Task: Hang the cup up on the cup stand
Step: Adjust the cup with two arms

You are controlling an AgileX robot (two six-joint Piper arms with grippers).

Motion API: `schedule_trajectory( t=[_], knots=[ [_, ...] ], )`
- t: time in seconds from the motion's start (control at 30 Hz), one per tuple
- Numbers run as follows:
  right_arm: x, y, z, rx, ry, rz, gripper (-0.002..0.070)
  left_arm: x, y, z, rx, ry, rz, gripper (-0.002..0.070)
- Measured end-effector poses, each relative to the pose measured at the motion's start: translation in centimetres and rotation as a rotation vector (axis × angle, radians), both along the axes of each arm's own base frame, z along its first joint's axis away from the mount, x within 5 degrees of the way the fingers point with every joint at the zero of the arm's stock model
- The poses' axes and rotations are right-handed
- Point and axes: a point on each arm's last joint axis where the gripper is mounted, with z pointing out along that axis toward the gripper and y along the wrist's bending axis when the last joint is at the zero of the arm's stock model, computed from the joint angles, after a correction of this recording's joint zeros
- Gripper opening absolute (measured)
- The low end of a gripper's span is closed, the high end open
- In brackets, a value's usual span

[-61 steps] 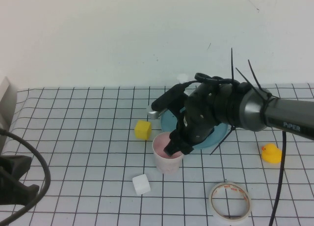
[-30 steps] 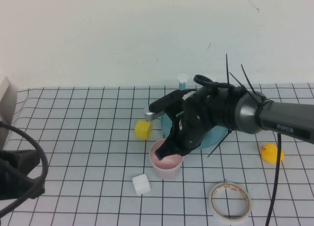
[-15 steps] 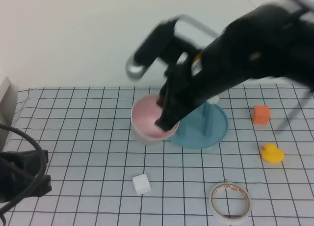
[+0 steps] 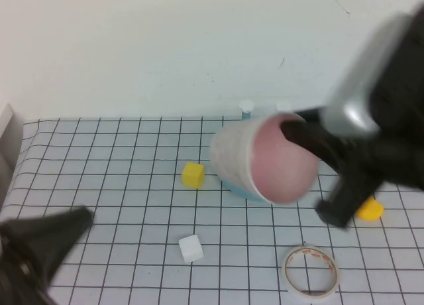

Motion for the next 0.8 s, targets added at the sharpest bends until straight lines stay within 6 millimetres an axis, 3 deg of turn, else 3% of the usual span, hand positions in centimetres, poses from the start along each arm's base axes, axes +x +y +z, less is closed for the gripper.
schedule_trajectory(
  t=[0.1,0.2,0.47,0.67,0.8],
  knots=[
    [-2.4,-1.8,-1.2,0.067,-0.067,0.007,0.0016,-1.4,-1.0,-0.5,0.039,-0.121,-0.167,-0.0002],
    [-3.8,-3.1,-1.9,0.120,-0.122,0.006,0.0016,-1.5,-1.1,-0.8,-0.005,-0.140,-0.170,-0.0002],
    [-4.8,-4.5,-1.0,0.306,-0.314,-0.024,0.0016,-2.0,-1.6,-0.6,-0.218,-0.017,-0.212,-0.0002],
    [-4.2,-4.2,0.0,0.411,-0.433,-0.046,0.0016,-2.3,-1.8,-0.5,-0.545,0.304,-0.205,0.0000],
    [-3.8,-3.8,-0.3,0.411,-0.433,-0.047,0.0016,-2.1,-1.6,-0.6,-0.945,0.696,-0.090,0.0004]
  ],
)
